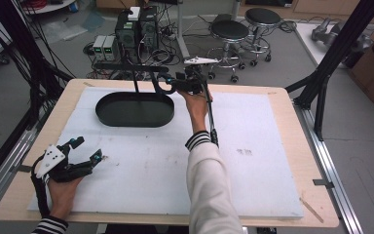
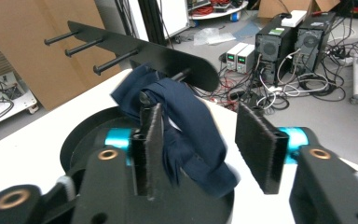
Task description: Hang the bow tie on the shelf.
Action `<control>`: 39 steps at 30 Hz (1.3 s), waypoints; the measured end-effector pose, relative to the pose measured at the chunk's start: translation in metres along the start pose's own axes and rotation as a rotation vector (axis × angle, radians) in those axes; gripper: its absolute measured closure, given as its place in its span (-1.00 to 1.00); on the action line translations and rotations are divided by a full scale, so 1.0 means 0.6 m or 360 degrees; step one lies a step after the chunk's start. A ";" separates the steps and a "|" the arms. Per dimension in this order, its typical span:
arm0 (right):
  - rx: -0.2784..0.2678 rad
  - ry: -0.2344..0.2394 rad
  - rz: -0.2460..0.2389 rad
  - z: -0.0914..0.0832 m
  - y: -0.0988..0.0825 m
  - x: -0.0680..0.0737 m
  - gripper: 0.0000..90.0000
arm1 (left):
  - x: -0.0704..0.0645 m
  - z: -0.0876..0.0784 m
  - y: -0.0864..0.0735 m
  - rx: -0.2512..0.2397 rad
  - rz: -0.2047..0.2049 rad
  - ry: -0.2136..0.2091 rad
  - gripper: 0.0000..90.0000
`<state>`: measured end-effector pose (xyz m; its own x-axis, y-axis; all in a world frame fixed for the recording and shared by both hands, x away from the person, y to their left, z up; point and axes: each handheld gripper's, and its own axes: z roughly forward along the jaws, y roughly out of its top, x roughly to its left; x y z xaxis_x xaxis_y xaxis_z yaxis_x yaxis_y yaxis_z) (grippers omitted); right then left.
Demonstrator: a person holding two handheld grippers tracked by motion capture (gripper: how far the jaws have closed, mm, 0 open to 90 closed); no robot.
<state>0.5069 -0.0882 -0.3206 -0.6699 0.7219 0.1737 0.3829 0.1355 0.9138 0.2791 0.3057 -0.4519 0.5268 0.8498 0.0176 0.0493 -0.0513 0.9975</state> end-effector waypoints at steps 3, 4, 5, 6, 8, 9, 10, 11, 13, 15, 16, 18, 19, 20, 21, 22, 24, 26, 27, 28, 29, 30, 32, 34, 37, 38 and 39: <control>-0.0002 -0.0002 0.0003 -0.020 0.003 -0.008 0.00 | 0.000 -0.001 0.000 -0.0001 0.0000 -0.0001 -0.62; -0.0008 -0.0002 0.0007 -0.029 0.004 -0.012 -0.04 | 0.000 -0.001 0.000 -0.0002 -0.0002 0.0003 -0.62; -0.0020 0.0001 0.0013 -0.038 0.005 -0.016 -0.08 | 0.000 -0.001 0.000 -0.0003 -0.0001 0.0002 -0.62; -0.0036 -0.0009 0.0005 -0.050 0.004 -0.020 -0.09 | 0.000 0.000 0.000 -0.0007 -0.0002 0.0001 -0.62; -0.0106 -0.0049 -0.0063 -0.078 -0.004 -0.026 -0.09 | -0.001 0.000 0.000 -0.0005 -0.0003 0.0000 -0.62; -0.0092 -0.0050 -0.0064 -0.093 -0.007 -0.030 -0.18 | -0.001 0.000 0.000 -0.0004 0.0000 0.0001 -0.62; -0.0063 -0.0028 -0.0039 -0.106 -0.010 -0.038 -0.31 | -0.001 0.000 0.000 -0.0003 0.0005 0.0001 -0.62; -0.0045 -0.0012 -0.0003 -0.121 -0.012 -0.043 -0.37 | -0.001 -0.001 0.000 0.0000 0.0011 0.0000 -0.62; -0.0147 -0.0050 -0.0050 -0.158 -0.024 -0.047 -0.36 | -0.001 -0.001 0.000 0.0002 0.0014 0.0000 -0.62; -0.0108 -0.0028 -0.0020 -0.192 -0.028 -0.053 -0.47 | -0.001 -0.001 0.000 0.0000 0.0017 0.0001 -0.62; -0.0100 -0.0018 -0.0006 -0.208 -0.029 -0.054 -0.51 | -0.001 -0.001 0.000 -0.0001 0.0018 -0.0001 -0.63; -0.0135 -0.0014 -0.0012 -0.243 -0.033 -0.052 -0.52 | -0.001 -0.002 0.000 -0.0015 0.0011 0.0003 -0.63; -0.0212 -0.0029 -0.0053 -0.262 -0.040 -0.048 -0.50 | -0.002 -0.002 -0.001 -0.0019 0.0008 0.0002 -0.63; -0.0285 -0.0062 -0.0101 -0.280 -0.049 -0.041 -0.49 | -0.002 -0.003 -0.001 -0.0017 0.0013 0.0000 -0.63; -0.0304 -0.0066 -0.0123 -0.297 -0.055 -0.037 -0.49 | -0.002 -0.003 -0.001 -0.0021 0.0013 0.0001 -0.63; -0.0294 -0.0060 -0.0120 -0.311 -0.062 -0.033 -0.51 | -0.002 -0.003 -0.001 -0.0023 0.0017 0.0000 -0.63; -0.0315 -0.0073 -0.0148 -0.340 -0.079 -0.025 -0.52 | -0.002 -0.003 0.000 -0.0020 0.0024 0.0002 -0.63; -0.0356 -0.0092 -0.0164 -0.367 -0.100 -0.015 -0.54 | -0.002 -0.003 0.000 -0.0017 0.0023 0.0001 -0.63; -0.0367 -0.0098 -0.0168 -0.379 -0.112 -0.010 -0.55 | -0.002 -0.003 0.000 -0.0016 0.0021 -0.0001 -0.63; -0.0378 -0.0108 -0.0181 -0.389 -0.125 -0.005 -0.56 | -0.002 -0.003 -0.001 -0.0021 0.0016 0.0001 -0.63; -0.0378 -0.0123 -0.0200 -0.398 -0.139 0.000 -0.57 | -0.002 -0.003 -0.001 -0.0022 0.0014 0.0002 -0.63; -0.0382 -0.0135 -0.0207 -0.406 -0.155 0.005 -0.58 | -0.002 -0.003 -0.001 -0.0021 0.0013 0.0002 -0.63; -0.0402 -0.0183 -0.0219 -0.420 -0.191 0.013 -0.62 | -0.002 -0.003 0.000 -0.0019 0.0021 0.0000 -0.63; -0.0437 -0.0221 -0.0207 -0.429 -0.232 0.019 -0.65 | -0.002 -0.003 0.000 -0.0017 0.0024 0.0001 -0.63; -0.0467 -0.0296 -0.0183 -0.431 -0.291 0.026 -0.72 | -0.003 -0.002 0.000 -0.0020 0.0022 0.0003 -0.63; -0.0474 -0.0324 -0.0200 -0.429 -0.308 0.027 -0.73 | -0.002 -0.002 0.000 -0.0019 0.0023 0.0004 -0.63; -0.0479 -0.0353 -0.0202 -0.427 -0.324 0.028 -0.73 | -0.003 -0.002 0.000 -0.0019 0.0022 0.0004 -0.63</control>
<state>0.2582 -0.2759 -0.4013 -0.5337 0.8457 -0.0009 0.0802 0.0517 0.9954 0.2770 0.3051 -0.4521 0.5251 0.8504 0.0316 0.0321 -0.0569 0.9979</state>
